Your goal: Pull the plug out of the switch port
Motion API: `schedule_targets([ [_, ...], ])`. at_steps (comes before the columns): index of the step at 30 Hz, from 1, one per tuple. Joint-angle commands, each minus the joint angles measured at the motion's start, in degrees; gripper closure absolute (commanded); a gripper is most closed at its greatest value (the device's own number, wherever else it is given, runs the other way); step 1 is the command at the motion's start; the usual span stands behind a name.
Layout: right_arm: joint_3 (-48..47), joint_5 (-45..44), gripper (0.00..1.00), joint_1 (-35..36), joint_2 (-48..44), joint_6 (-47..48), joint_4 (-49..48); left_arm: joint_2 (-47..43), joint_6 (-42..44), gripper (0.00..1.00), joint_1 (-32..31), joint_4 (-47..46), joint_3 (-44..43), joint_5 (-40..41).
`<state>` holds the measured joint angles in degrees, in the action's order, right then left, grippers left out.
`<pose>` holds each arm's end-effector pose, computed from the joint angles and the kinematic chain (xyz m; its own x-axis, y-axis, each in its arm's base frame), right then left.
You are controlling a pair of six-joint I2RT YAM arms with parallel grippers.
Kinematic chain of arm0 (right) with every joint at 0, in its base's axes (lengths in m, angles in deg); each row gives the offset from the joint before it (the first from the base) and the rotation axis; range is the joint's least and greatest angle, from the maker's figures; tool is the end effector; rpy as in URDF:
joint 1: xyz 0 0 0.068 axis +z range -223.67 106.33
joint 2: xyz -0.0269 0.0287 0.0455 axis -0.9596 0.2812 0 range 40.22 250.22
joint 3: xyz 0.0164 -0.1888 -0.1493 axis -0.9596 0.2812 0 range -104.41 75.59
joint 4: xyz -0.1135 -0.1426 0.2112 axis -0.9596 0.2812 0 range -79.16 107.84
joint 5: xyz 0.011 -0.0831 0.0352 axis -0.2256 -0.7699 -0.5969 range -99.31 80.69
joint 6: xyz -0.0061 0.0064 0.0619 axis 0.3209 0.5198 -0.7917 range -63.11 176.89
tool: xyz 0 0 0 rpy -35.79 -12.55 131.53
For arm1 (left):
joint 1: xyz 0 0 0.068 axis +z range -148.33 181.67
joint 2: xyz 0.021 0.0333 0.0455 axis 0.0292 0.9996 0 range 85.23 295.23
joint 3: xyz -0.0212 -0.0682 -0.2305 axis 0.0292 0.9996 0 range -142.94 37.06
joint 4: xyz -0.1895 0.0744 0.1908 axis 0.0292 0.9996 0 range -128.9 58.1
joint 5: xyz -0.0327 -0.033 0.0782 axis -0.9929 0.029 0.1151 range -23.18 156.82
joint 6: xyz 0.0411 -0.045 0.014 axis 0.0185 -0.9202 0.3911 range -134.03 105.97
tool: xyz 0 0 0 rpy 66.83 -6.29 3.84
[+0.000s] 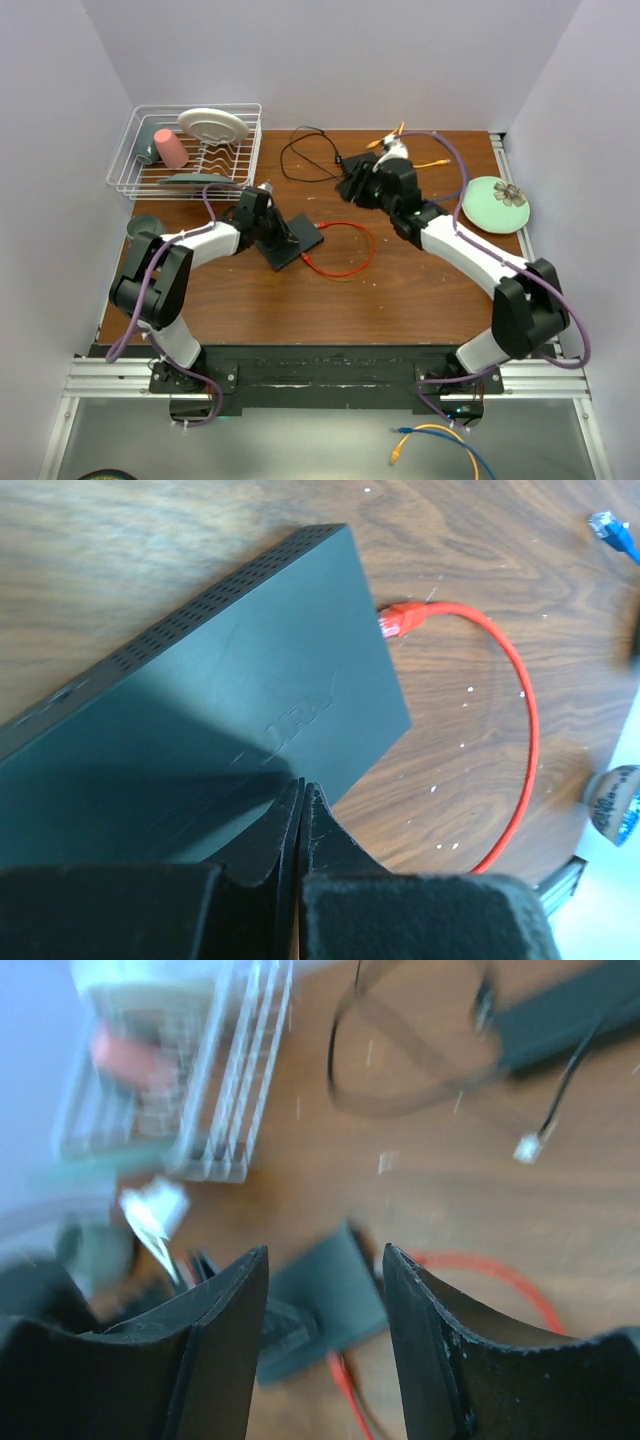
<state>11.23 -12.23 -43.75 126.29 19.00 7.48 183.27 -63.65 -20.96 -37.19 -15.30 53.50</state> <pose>0.3364 0.1906 0.2641 -0.4956 0.4224 -0.7589 -0.1924 0.7987 0.5702 0.3290 -0.1490 0.1072 -0.8350 -0.4550 -0.3094 -0.1817 0.7587 -0.6255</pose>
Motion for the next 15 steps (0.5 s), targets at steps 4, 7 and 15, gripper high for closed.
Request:
schedule_targets([
  [4,7.39,23.46,0.49,1.82,5.60,0.01,-11.31,-5.84,2.69,1.00,0.04,1.89,3.13,2.86],
  [7,10.21,27.42,0.49,1.82,8.32,-2.01,-17.28,-6.46,2.69,1.00,0.04,1.45,5.68,3.47],
  [15,10.31,31.92,0.51,2.78,15.36,-1.94,-20.65,-5.49,2.34,1.00,-0.04,-0.57,9.90,3.83],
])
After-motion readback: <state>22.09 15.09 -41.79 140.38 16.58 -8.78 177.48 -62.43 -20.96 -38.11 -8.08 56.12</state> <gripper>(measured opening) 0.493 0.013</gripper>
